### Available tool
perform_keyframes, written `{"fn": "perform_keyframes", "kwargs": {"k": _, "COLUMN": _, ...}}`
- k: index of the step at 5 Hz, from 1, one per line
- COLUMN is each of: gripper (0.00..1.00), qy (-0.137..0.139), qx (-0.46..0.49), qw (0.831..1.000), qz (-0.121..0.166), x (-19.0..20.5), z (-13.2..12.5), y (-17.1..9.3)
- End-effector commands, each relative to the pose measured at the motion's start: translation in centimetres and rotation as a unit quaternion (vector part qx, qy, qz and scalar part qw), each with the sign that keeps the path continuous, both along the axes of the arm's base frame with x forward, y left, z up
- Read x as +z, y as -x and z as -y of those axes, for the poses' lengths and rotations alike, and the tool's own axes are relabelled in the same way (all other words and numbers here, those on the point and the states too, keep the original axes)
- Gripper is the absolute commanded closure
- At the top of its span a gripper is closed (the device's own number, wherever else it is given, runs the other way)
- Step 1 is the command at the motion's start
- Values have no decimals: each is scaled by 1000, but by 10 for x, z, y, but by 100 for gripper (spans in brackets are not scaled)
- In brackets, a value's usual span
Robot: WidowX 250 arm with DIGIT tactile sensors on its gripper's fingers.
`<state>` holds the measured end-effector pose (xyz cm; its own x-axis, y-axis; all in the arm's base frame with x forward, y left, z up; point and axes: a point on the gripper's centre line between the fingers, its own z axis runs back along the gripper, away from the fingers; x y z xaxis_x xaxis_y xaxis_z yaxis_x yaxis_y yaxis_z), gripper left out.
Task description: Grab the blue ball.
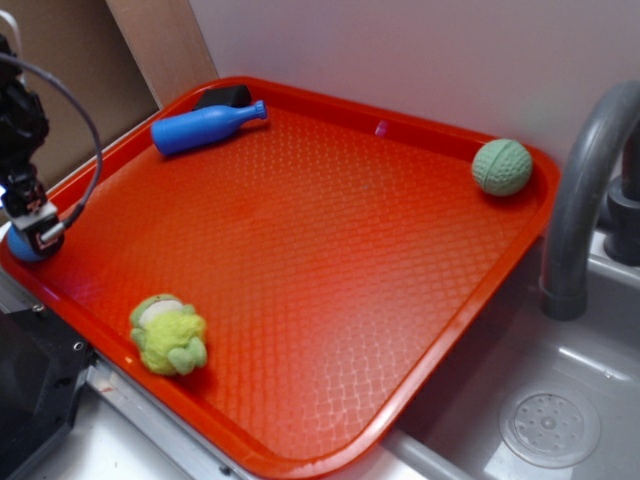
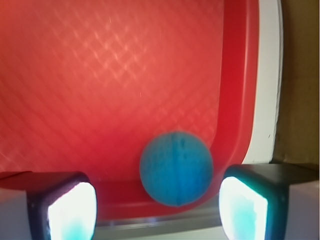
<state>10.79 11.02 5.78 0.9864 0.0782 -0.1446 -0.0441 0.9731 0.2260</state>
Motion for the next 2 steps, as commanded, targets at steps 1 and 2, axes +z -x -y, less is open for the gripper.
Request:
{"fn": "perform_keyframes", "kwargs": {"k": 1, "gripper": 0, "qy": -76, "qx": 41, "qw": 996, "qz": 6, "x": -8, "z": -24, "y": -2}}
{"fn": "perform_keyframes", "kwargs": {"k": 2, "gripper": 0, "qy": -50, "qx": 72, "qw": 996, "qz": 14, "x": -11, "z": -27, "y": -3}}
